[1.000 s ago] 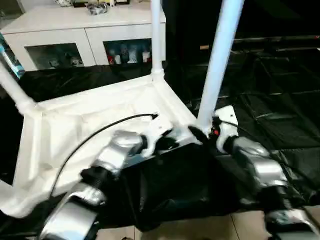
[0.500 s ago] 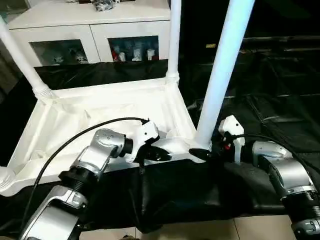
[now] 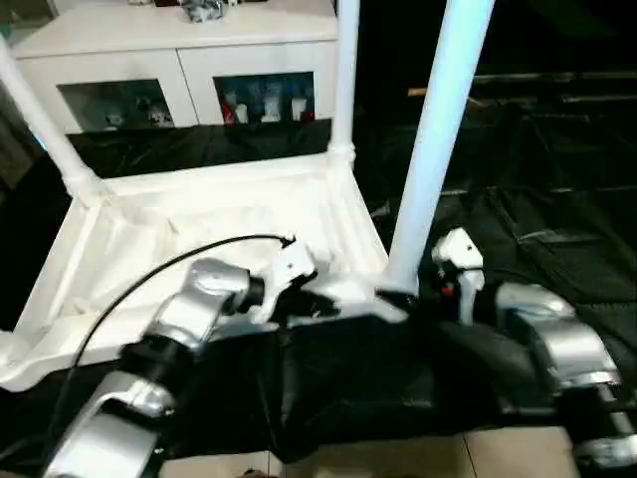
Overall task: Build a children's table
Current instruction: Rotate leg to tighten
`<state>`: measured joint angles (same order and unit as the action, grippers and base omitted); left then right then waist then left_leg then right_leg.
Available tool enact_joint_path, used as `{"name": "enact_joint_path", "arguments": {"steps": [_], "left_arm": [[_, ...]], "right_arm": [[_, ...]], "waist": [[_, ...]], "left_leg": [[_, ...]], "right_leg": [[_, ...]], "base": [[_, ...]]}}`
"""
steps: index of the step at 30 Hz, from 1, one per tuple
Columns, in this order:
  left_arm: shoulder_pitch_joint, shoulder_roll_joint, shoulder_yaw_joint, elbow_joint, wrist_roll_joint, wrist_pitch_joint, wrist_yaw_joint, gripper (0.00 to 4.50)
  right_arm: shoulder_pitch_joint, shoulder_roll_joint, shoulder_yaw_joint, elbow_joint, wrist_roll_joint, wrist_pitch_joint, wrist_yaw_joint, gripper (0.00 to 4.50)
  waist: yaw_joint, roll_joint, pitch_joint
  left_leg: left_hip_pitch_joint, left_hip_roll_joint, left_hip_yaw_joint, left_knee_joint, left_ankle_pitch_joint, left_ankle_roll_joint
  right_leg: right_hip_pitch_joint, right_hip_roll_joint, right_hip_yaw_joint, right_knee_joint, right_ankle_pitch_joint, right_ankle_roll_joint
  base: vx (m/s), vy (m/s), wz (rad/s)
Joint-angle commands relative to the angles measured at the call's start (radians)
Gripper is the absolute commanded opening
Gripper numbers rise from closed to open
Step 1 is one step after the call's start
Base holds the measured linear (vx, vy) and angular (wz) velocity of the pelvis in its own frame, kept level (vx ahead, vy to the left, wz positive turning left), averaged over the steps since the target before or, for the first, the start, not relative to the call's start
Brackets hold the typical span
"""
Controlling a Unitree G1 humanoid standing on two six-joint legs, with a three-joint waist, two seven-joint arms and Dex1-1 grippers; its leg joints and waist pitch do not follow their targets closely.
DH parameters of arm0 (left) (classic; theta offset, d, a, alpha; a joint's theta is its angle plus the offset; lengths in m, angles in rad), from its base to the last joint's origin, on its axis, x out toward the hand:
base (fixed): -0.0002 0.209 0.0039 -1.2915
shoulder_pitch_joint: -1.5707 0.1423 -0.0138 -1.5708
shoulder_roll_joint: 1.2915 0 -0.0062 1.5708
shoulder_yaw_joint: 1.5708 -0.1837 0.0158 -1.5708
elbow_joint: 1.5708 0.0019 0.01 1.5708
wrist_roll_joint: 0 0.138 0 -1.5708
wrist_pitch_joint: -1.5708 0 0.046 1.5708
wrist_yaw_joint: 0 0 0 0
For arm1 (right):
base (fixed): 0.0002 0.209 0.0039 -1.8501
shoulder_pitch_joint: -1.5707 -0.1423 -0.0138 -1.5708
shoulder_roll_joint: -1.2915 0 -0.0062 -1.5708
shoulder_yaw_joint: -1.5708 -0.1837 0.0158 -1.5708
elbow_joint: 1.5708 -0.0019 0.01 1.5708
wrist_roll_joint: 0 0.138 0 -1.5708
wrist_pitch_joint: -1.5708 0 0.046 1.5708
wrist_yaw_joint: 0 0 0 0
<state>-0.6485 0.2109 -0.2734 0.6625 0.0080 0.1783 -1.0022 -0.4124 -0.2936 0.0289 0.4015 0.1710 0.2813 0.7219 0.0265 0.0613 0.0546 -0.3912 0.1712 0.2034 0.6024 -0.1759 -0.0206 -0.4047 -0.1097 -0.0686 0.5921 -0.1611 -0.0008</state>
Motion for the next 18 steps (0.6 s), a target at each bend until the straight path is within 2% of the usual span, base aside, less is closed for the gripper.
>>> {"name": "enact_joint_path", "arguments": {"steps": [1, 3, 4, 5, 6, 7, 9, 10, 13, 14, 18], "left_arm": [[-0.048, -0.046, 0.041, 0.007, -0.010, -0.006, 0.102, 0.00], [-0.065, -0.085, 0.048, 0.038, 0.001, -0.005, 0.179, 0.00], [-0.076, -0.124, 0.053, 0.055, 0.002, 0.004, 0.230, 0.00], [-0.082, -0.147, 0.053, 0.063, 0.001, 0.008, 0.255, 0.00], [-0.086, -0.161, 0.051, 0.067, 0.001, 0.010, 0.270, 0.00], [-0.087, -0.174, 0.045, 0.068, 0.001, 0.007, 0.270, 0.00], [-0.087, -0.182, 0.042, 0.066, 0.000, 0.003, 0.264, 0.00], [-0.089, -0.191, 0.040, 0.066, -0.003, -0.001, 0.251, 0.00], [-0.087, -0.188, 0.039, 0.060, -0.007, -0.004, 0.230, 0.00], [-0.083, -0.181, 0.035, 0.053, -0.009, -0.007, 0.211, 0.00], [-0.053, -0.131, 0.011, 0.008, -0.028, -0.013, 0.092, 0.00]], "right_arm": [[-0.009, 0.045, -0.004, 0.064, -0.017, 0.029, -0.119, 2.75], [-0.028, 0.089, -0.037, 0.115, -0.020, 0.028, -0.227, 2.74], [-0.041, 0.126, -0.049, 0.148, -0.022, 0.021, -0.292, 2.74], [-0.049, 0.149, -0.047, 0.163, -0.026, 0.014, -0.319, 2.74], [-0.055, 0.162, -0.042, 0.171, -0.030, 0.007, -0.332, 2.74], [-0.060, 0.175, -0.023, 0.171, -0.042, -0.013, -0.327, 2.74], [-0.061, 0.183, -0.010, 0.165, -0.040, -0.024, -0.302, 2.74], [-0.058, 0.197, -0.010, 0.142, -0.021, -0.028, -0.253, 3.44], [-0.056, 0.197, -0.016, 0.124, -0.005, -0.030, -0.220, 3.52], [-0.055, 0.187, -0.012, 0.115, -0.003, -0.036, -0.201, 3.79], [-0.033, 0.112, 0.040, 0.063, -0.003, -0.062, -0.068, 3.92]], "waist": [[-0.008, -0.019, -0.068], [-0.012, -0.022, -0.068], [-0.014, -0.020, -0.068], [-0.018, -0.021, -0.066], [-0.016, -0.009, -0.067], [-0.020, -0.016, -0.068], [-0.021, -0.017, -0.069], [-0.022, -0.016, -0.071], [-0.022, -0.016, -0.071], [-0.022, -0.015, -0.070], [-0.022, -0.015, -0.072]], "left_leg": [[0.025, 0.049, -0.031, -0.077, -0.302, 0.017], [0.026, 0.045, -0.030, -0.076, -0.315, 0.013], [0.025, 0.046, -0.030, -0.077, -0.312, 0.015], [0.027, 0.044, -0.029, -0.076, -0.327, 0.014], [0.030, 0.043, -0.031, -0.075, -0.330, 0.011], [0.024, 0.043, -0.032, -0.077, -0.328, 0.014], [0.023, 0.043, -0.032, -0.077, -0.328, 0.024], [0.021, 0.044, -0.032, -0.077, -0.322, 0.035], [0.019, 0.044, -0.030, -0.077, -0.307, 0.053], [0.020, 0.046, -0.030, -0.078, -0.310, 0.055], [0.015, 0.046, -0.030, -0.077, -0.298, 0.065]], "right_leg": [[0.035, -0.041, 0.033, -0.086, -0.406, -0.195], [0.034, -0.041, 0.033, -0.092, -0.423, -0.179], [0.033, -0.043, 0.034, -0.091, -0.422, -0.179], [0.030, -0.041, 0.032, -0.096, -0.445, -0.172], [0.030, -0.042, 0.031, -0.096, -0.452, -0.169], [0.034, -0.041, 0.030, -0.099, -0.446, -0.164], [0.036, -0.040, 0.030, -0.097, -0.432, -0.162], [0.038, -0.040, 0.030, -0.096, -0.417, -0.165], [0.040, -0.040, 0.030, -0.094, -0.392, -0.175], [0.039, -0.040, 0.030, -0.095, -0.395, -0.177], [0.043, -0.040, 0.030, -0.089, -0.362, -0.189]], "base": [[0.000, 0.000, 0.00], [0.000, 0.000, 0.00], [0.000, 0.000, 0.00], [0.000, 0.000, 0.00], [0.000, 0.000, 0.00], [0.000, 0.000, 0.00], [0.000, 0.000, 0.00], [0.000, 0.000, 0.00], [0.000, 0.000, 0.00], [0.000, 0.000, 0.00], [0.000, 0.000, 0.00]]}}
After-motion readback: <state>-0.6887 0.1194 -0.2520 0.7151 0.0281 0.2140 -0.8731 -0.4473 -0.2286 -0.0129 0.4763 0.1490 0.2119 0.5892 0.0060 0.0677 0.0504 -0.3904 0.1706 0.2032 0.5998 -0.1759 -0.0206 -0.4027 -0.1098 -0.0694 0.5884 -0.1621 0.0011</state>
